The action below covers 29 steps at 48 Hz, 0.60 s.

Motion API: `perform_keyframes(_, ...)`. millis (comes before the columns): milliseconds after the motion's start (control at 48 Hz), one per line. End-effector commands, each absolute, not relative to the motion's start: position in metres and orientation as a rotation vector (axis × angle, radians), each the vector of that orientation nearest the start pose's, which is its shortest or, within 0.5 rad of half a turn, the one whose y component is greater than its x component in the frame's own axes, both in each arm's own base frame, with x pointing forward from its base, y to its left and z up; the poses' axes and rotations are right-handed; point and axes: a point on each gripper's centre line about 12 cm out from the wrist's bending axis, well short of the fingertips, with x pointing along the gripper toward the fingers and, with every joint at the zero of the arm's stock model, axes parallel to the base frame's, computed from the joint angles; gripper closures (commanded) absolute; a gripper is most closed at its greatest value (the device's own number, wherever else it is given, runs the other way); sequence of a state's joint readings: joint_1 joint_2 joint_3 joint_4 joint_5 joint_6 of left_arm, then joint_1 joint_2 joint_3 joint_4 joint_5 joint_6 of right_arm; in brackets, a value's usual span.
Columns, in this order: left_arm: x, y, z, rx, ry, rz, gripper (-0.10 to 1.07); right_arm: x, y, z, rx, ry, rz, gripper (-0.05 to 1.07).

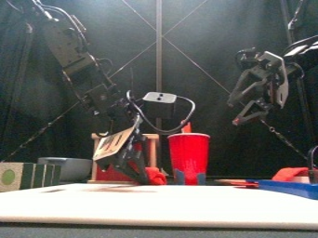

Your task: Grab top half of dough

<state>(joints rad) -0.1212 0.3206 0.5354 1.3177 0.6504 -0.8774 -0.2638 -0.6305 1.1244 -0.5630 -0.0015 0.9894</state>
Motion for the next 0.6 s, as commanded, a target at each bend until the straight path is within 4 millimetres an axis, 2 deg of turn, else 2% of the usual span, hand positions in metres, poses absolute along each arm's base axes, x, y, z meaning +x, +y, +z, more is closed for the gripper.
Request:
perform_keyframes(0, 0.409, 0.023, 0.108, 0.716, 1.015, 0.314, 0.29, 0.233, -0.063, 0.211, 0.483, 0.413, -0.355, -0.01)
perform_keyframes(250, 0.417, 0.005, 0.150, 0.749, 0.918, 0.372, 0.29, 0.233, -0.063, 0.211, 0.482, 0.412, -0.357, -0.01)
perform_keyframes(354, 0.417, -0.001, 0.162, 0.772, 0.892, 0.397, 0.29, 0.233, -0.063, 0.210, 0.482, 0.415, -0.357, -0.01)
perform_keyframes(458, 0.417, -0.003, 0.163, 0.777, 0.889, 0.399, 0.29, 0.233, -0.063, 0.210, 0.482, 0.415, -0.357, -0.01)
perform_keyframes(583, 0.416, -0.001, 0.147, 0.789, 0.930, 0.390, 0.29, 0.233, -0.064, 0.211, 0.484, 0.413, -0.359, -0.01)
